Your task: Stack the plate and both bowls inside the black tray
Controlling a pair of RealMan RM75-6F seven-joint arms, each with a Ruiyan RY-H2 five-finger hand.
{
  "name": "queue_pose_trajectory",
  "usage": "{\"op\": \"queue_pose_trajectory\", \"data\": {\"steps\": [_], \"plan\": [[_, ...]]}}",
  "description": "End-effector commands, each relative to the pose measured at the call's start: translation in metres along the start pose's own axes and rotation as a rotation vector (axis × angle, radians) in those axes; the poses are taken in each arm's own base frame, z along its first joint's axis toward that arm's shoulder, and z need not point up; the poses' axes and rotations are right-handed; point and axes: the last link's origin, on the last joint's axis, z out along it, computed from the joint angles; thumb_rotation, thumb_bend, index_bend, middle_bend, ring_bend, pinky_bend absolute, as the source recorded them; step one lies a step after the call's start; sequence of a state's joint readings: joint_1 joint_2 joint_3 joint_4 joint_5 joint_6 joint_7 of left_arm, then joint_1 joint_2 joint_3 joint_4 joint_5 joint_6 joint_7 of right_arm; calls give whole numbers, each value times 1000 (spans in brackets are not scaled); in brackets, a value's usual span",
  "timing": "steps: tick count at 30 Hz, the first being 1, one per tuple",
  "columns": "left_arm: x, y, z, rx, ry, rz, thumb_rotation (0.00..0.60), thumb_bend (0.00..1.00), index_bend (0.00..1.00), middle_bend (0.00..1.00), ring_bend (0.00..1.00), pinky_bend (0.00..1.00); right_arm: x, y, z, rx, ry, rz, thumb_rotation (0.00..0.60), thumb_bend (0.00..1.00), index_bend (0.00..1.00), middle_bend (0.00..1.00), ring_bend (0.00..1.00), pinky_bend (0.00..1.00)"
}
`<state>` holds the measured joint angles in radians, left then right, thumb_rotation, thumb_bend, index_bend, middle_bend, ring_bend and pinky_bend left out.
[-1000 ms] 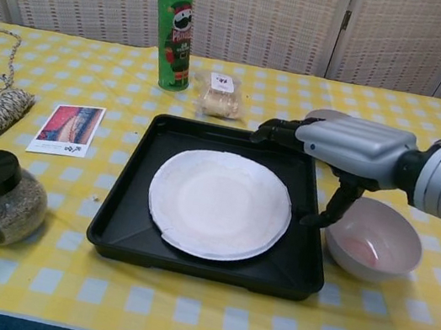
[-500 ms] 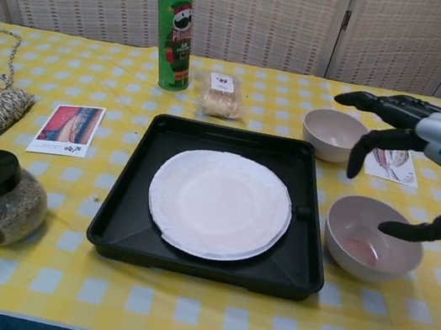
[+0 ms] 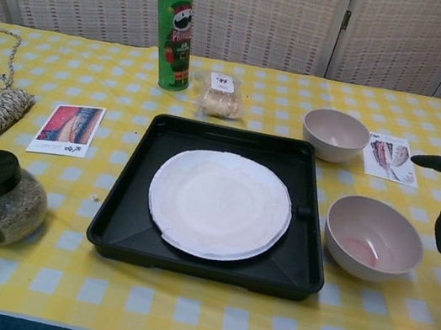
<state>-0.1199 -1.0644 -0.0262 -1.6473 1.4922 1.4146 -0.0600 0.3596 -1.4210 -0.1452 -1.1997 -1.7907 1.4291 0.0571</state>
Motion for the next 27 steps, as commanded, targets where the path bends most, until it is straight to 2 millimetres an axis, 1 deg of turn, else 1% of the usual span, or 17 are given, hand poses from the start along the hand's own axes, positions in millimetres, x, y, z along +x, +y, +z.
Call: {"op": "queue_pose_trajectory", "data": {"steps": [1, 7, 15, 19, 23, 27], "plan": [[0, 0, 0, -1, -4, -6, 600, 470, 0, 0, 0, 0, -7, 4, 5, -18, -11, 3, 600, 299, 532, 0, 0, 0], [2, -2, 2, 15, 11, -8, 600, 470, 0, 0, 0, 0, -16, 10, 18, -37, -33, 26, 600, 308, 533, 0, 0, 0], [0, -1, 3, -3, -12, 1, 600, 473, 0, 0, 0, 0, -22, 6, 27, -14, -49, 15, 600, 327, 532, 0, 0, 0], [-2, 2, 2, -26, -29, 5, 600, 500, 0, 0, 0, 0, -23, 4, 34, -6, -59, 4, 600, 347, 533, 0, 0, 0], [-1, 0, 3, -23, -32, 6, 600, 559, 0, 0, 0, 0, -25, 3, 36, 0, -74, -2, 600, 392, 535, 0, 0, 0], [-1, -1, 2, -11, -39, 12, 600, 703, 0, 0, 0, 0, -28, 4, 36, -11, -91, -9, 600, 409, 550, 7, 0, 0]]}}
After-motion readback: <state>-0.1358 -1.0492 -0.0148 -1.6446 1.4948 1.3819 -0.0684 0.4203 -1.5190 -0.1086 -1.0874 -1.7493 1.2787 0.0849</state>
